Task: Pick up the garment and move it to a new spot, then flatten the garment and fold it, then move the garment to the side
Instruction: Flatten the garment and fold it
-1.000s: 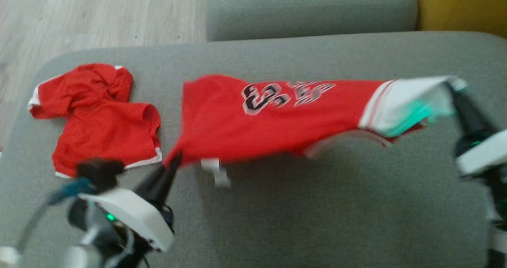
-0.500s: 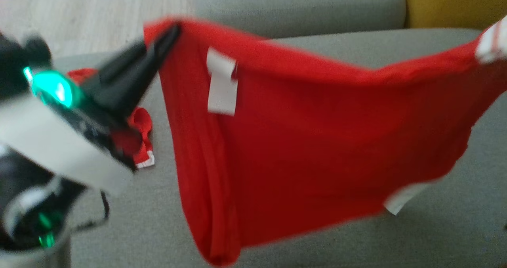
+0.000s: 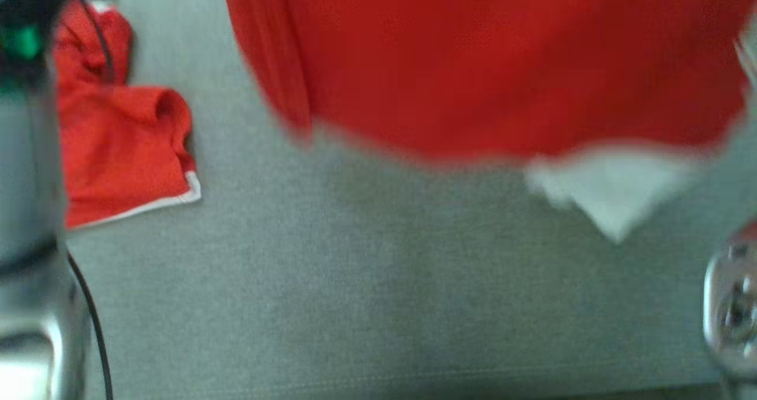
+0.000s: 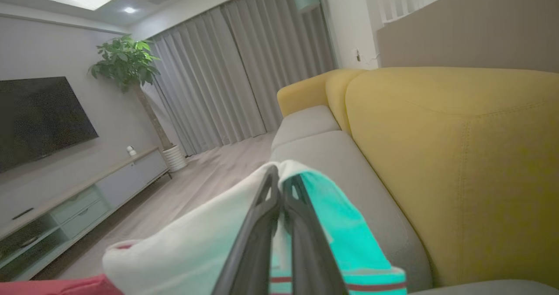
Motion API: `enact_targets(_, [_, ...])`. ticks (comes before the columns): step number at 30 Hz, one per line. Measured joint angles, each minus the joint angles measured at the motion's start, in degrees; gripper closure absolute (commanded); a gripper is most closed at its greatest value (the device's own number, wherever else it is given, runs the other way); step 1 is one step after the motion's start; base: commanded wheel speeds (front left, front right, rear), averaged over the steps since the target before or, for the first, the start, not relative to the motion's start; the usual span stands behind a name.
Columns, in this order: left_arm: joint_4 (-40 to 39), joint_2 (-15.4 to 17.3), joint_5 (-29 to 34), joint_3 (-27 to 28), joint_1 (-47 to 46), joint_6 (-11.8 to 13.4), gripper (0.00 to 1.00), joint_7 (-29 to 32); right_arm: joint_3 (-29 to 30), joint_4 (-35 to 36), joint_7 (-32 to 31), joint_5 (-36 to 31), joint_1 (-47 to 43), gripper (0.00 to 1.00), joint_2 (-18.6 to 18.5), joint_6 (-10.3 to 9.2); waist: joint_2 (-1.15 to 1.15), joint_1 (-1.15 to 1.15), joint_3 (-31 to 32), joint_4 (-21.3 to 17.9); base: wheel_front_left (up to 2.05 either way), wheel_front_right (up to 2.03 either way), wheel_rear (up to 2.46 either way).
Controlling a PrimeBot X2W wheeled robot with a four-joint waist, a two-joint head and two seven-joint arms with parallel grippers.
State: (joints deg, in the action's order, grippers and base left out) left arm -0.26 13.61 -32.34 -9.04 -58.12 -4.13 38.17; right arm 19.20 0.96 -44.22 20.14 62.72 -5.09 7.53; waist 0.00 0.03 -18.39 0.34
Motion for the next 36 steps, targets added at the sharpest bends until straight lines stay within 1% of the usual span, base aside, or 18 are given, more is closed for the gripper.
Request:
enact_targets(4, [13.0, -0.9, 6.9, -1.4, -11.1, -0.4, 1.0, -10.3, -0.4, -12.6, 11.3, -5.6, 11.9, 1.0, 1.0, 0.0, 0.0, 0.01, -5.4, 0.4, 0.0, 0.0, 0.0])
enact_targets(7, [20.9, -1.5, 10.4, -1.7, -17.2, -0.4, 1.0, -18.4, -1.5, -19.7, 18.9, -8.3, 18.6, 1.0, 1.0, 0.0, 0.0, 0.0, -9.0, 0.5, 0.0, 0.0, 0.0])
enact_targets(9, [25.3, -1.7, 12.3, -1.8, -19.5, -0.4, 1.0, -24.3, -2.6, -23.9, 22.8, -8.2, 21.1, 1.0, 1.0, 0.0, 0.0, 0.0, -10.9, 0.4, 0.0, 0.0, 0.0])
enact_targets(11, [29.4, -2.1, 13.3, -2.0, -19.8, -0.3, 1.0, -29.6, -4.2, -27.8, 25.3, -6.5, 21.0, 1.0, 1.0, 0.0, 0.0, 0.0, -12.4, 0.2, 0.0, 0.0, 0.0])
enact_targets(12, [29.4, -2.1, 13.3, -2.0, -19.8, -0.3, 1.0, -29.6, -4.2, -27.8, 25.3, -6.5, 21.0, 1.0, 1.0, 0.0, 0.0, 0.0, -12.4, 0.2, 0.0, 0.0, 0.0])
enact_targets(13, [31.5, -2.2, 13.5, -2.5, -19.3, -0.4, 1.0, -31.1, -5.0, -29.6, 26.3, -5.8, 20.1, 1.0, 1.1, 0.0, 0.0, 0.01, -12.8, 0.0, 0.0, 0.0, 0.0])
enact_targets(16, [36.4, -2.5, 14.4, -5.8, -14.1, -1.6, 1.0, -34.8, -8.1, -31.8, 28.1, -3.9, 12.2, 1.0, 1.1, 0.0, 0.0, 0.0, -12.4, -0.8, 0.0, 0.0, 0.0])
enact_targets(17, [37.4, -2.5, 14.7, -7.2, -11.3, -2.0, 1.0, -35.6, -9.2, -31.9, 28.2, -3.1, 8.1, 1.0, 1.0, 0.0, 0.0, -0.01, -11.7, -1.0, 0.0, 0.0, 0.0])
enact_targets(20, [37.8, -2.3, 13.7, -8.9, -2.4, -2.6, 1.0, -37.5, -12.2, -30.8, 28.0, 0.6, -4.5, 1.0, 0.5, 0.0, 0.0, -0.03, -9.7, -1.7, 0.0, 0.0, 0.0])
enact_targets(22, [37.0, -1.8, 12.5, -9.4, 3.5, -2.8, 1.0, -37.9, -14.0, -28.7, 27.3, 2.4, -12.6, 1.0, -0.5, 0.0, 0.0, -0.03, -8.4, -2.1, 0.0, 0.0, 0.0])
enact_targets(25, [33.7, -0.6, 10.5, -10.1, 12.4, -2.9, 1.0, -38.3, -15.3, -24.4, 26.5, 4.2, -23.4, 1.0, -2.4, 0.0, 0.0, -0.03, -6.2, -2.5, 0.0, 0.0, 0.0])
enact_targets(28, [29.3, 0.3, 9.8, -10.9, 21.2, -2.9, 1.0, -38.6, -15.0, -20.5, 25.7, 4.8, -33.1, 1.0, -3.2, 0.0, 0.0, -0.03, -3.4, -2.6, 0.0, 0.0, 0.0])
enact_targets(30, [25.5, 0.6, 9.3, -11.2, 27.2, -2.3, 1.0, -38.4, -14.9, -17.2, 24.7, 4.9, -39.0, 1.0, -3.3, 0.0, 0.0, -0.03, -1.2, -2.5, 0.0, 0.0, 0.0])
enact_targets(32, [21.6, 0.7, 8.5, -11.9, 33.2, -1.3, 1.0, -37.9, -13.5, -13.3, 22.9, 5.0, -44.9, 1.0, -3.3, 0.0, 0.0, -0.03, 1.1, -2.3, 0.0, 0.0, 0.0])
enact_targets(36, [12.9, 1.3, 7.8, -12.8, 46.3, 2.2, 1.0, -35.7, -10.8, -3.1, 18.4, 3.3, -58.3, 1.0, -2.0, 0.0, 0.0, -0.03, 5.8, -1.8, 0.0, 0.0, 0.0])
